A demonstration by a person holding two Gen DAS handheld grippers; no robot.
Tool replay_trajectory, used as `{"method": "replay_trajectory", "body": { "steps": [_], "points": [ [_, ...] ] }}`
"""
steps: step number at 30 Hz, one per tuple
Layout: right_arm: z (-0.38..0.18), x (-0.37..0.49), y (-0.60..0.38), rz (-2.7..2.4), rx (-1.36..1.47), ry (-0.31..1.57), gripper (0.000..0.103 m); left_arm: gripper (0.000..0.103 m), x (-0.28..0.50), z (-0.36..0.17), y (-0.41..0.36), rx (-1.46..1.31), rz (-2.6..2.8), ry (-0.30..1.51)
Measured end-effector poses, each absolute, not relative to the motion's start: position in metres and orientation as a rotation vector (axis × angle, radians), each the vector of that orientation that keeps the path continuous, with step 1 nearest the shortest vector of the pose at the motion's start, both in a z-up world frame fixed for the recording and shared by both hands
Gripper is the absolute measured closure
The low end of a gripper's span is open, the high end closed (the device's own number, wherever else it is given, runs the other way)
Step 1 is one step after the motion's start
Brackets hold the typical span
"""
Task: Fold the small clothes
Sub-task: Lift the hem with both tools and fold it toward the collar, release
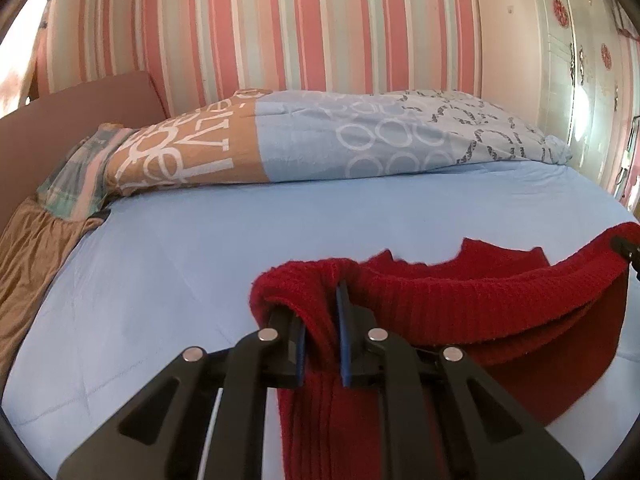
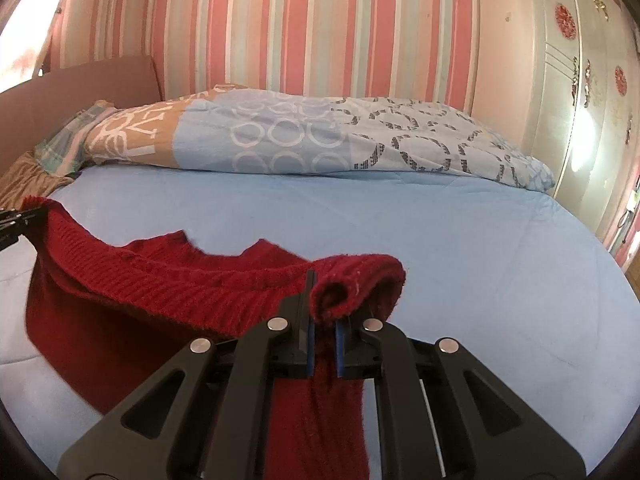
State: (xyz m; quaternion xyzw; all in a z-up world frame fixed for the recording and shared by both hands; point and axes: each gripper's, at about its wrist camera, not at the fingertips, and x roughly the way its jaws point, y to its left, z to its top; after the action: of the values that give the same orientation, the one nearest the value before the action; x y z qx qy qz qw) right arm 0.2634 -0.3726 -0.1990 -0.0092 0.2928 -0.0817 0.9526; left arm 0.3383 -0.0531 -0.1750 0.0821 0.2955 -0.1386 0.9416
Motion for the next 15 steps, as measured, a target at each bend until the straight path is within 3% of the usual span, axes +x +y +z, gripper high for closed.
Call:
{"method": "replay_trajectory", "body": {
  "steps": [13,15],
  "points": [
    [-0.270,0.351,-0.388,-0.148,-0.012,0.771,0.096,0.090,0.421,-0.264,-0.079,0.250,-0.270,0.770],
    [-0.270,0.352,-0.390,-0.143,-0.002,0.783,0.092,0.082,0.423,-0.264,-0.080,0.255,-0.271,0.774]
  ]
}}
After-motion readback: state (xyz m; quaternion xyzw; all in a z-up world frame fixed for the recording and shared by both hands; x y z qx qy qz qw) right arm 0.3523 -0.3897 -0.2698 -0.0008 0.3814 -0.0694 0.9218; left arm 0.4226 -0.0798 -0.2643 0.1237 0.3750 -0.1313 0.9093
